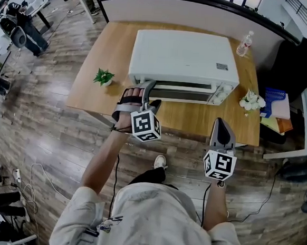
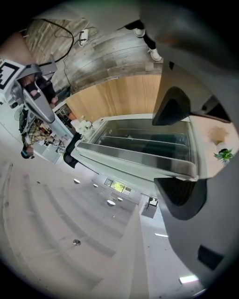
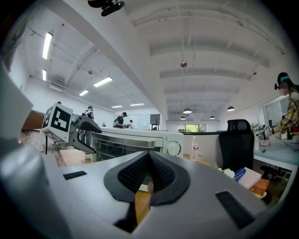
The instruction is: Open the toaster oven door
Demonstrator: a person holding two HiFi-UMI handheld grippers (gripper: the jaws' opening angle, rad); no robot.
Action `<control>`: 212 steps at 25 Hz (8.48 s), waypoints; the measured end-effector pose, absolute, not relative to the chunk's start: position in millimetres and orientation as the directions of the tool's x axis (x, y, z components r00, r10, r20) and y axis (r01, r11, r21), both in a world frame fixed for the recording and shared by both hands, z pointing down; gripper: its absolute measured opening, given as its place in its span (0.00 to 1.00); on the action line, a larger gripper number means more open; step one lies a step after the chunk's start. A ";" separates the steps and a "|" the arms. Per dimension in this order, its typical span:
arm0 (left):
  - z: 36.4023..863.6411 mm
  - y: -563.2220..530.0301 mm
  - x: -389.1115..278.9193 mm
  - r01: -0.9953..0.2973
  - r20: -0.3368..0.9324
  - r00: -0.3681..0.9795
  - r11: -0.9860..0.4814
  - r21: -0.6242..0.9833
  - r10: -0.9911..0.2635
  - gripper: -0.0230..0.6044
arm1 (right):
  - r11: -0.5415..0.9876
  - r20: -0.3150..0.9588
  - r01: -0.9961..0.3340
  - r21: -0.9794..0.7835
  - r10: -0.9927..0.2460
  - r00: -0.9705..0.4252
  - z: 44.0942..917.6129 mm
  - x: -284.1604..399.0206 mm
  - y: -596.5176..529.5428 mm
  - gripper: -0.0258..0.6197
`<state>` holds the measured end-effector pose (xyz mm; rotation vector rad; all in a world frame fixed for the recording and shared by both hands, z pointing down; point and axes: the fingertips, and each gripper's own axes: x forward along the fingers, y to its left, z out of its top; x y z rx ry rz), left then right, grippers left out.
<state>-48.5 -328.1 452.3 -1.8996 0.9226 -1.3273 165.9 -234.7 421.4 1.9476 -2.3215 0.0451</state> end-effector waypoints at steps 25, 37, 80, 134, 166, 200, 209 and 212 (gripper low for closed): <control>436.5 -332.0 -52.2 -0.189 0.437 0.247 -0.486 -0.853 -0.865 0.27 | 0.198 0.132 -0.978 0.061 -0.973 -0.189 428.0 155.3 -225.6 0.08; 445.9 -299.5 -52.7 -0.179 0.494 0.234 -0.537 -0.824 -0.837 0.25 | 0.209 0.156 -0.976 0.061 -0.968 -0.198 432.3 153.7 -196.7 0.07; 535.0 -203.4 -55.8 -0.145 0.701 0.119 -0.711 -0.688 -0.703 0.19 | 0.120 0.239 -0.993 -0.015 -0.964 -0.120 481.2 200.6 -107.2 0.07; 625.9 -161.3 -49.4 -0.098 0.507 0.107 -0.517 -0.850 -0.855 0.18 | 0.267 0.378 -0.963 0.028 -0.895 -0.238 539.2 143.0 -74.5 0.07; 704.7 -146.7 -51.8 0.010 0.520 0.081 -0.521 -0.853 -0.850 0.60 | 0.287 0.449 -0.958 -0.006 -0.855 -0.259 580.5 120.0 -81.8 0.07; 747.7 -156.9 -49.1 0.001 0.420 0.116 -0.423 -0.906 -0.900 0.73 | 0.332 0.466 -0.943 0.013 -0.836 -0.289 583.5 99.5 -95.9 0.07; 748.0 -151.9 -50.4 -0.001 0.449 0.113 -0.452 -0.892 -0.886 0.74 | 0.328 0.468 -0.945 0.017 -0.837 -0.282 584.2 100.5 -91.2 0.07; 751.3 -143.0 -52.3 -0.018 0.466 0.114 -0.471 -0.882 -0.877 0.74 | 0.324 0.466 -0.946 0.015 -0.840 -0.280 583.5 100.5 -89.7 0.07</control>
